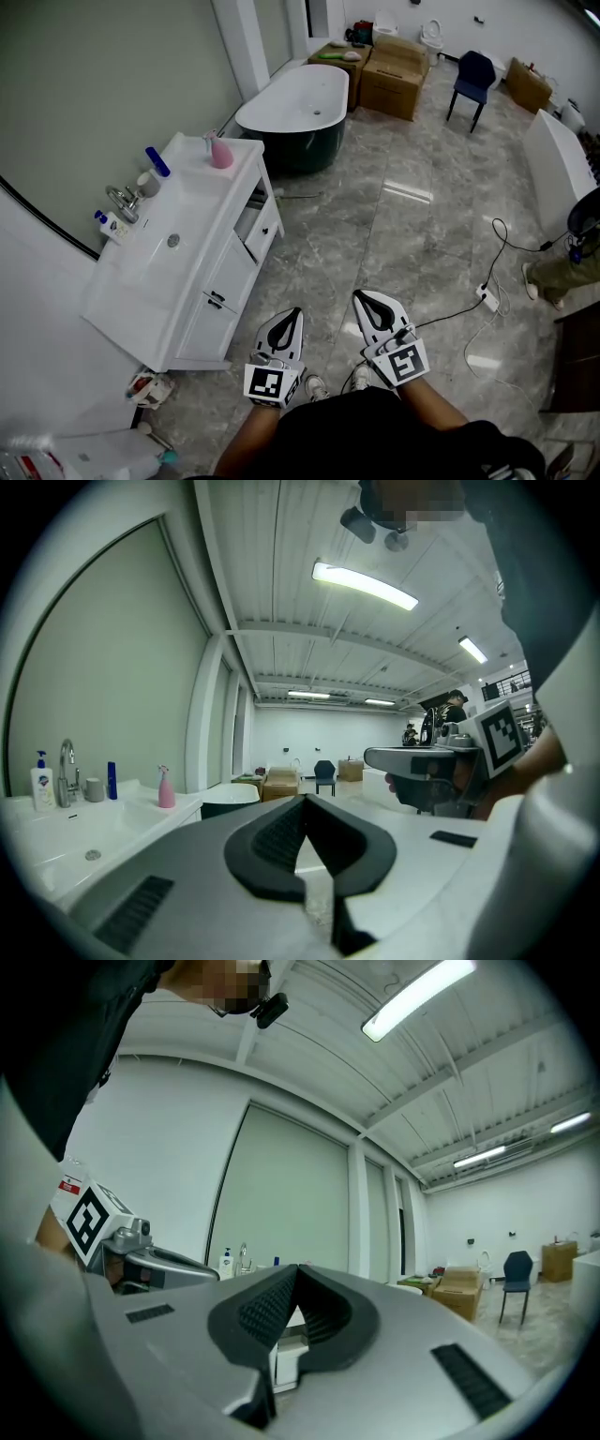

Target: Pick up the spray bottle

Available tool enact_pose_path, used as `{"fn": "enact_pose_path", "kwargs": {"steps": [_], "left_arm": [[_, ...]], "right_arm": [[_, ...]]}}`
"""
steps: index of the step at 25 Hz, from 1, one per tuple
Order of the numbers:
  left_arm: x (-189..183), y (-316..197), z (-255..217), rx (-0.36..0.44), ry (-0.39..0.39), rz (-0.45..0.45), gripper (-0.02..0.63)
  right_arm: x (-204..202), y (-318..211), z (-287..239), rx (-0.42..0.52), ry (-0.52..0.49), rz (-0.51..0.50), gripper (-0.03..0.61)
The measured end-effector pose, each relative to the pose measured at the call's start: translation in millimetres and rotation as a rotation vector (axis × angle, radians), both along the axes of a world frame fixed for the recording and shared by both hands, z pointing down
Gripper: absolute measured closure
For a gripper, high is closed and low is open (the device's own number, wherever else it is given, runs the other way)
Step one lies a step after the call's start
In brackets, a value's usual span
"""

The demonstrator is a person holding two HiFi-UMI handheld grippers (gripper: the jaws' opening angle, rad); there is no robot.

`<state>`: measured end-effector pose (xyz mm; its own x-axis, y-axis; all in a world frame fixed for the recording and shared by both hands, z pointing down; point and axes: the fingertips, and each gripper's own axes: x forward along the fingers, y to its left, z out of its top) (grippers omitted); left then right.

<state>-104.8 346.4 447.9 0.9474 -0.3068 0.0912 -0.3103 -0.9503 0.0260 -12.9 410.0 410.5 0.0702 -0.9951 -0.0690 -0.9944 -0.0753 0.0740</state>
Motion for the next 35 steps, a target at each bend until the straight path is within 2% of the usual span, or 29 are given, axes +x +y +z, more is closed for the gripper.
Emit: {"fn": "enact_pose_path", "kwargs": {"steps": [12,15,21,26,27,28,35], "left_arm": [[-41,-30,-4,0.019,0.021,0.008,0.618],[-44,-35,-1,0.012,0.022,0.002,0.618],[-36,-59,10,-0.011,0.007,-0.019,0.618],[-12,-87,15,-0.016,0.002,-0.028,0.618],[-6,-95,15,-0.017,0.0,-0.031,0.618],[0,-102,15,-0.017,0.0,-0.034,0.618],[47,-152,15,-0.015,-0.016,-0.07,0.618]], "right_arm": [[-44,-20,11,-0.029,0.013,-0.009,0.575],[-46,-29,16,-0.052,0.027,-0.022,0.495],[-30,-58,23,-0.066,0.009,-0.014,0.279],[5,-91,26,-0.041,-0.01,0.032,0.044],[13,-99,26,-0.034,-0.014,0.04,0.013],[20,-107,26,-0.03,-0.015,0.044,-0.011],[67,-165,29,-0.047,-0.015,-0.008,-0.014]]}}
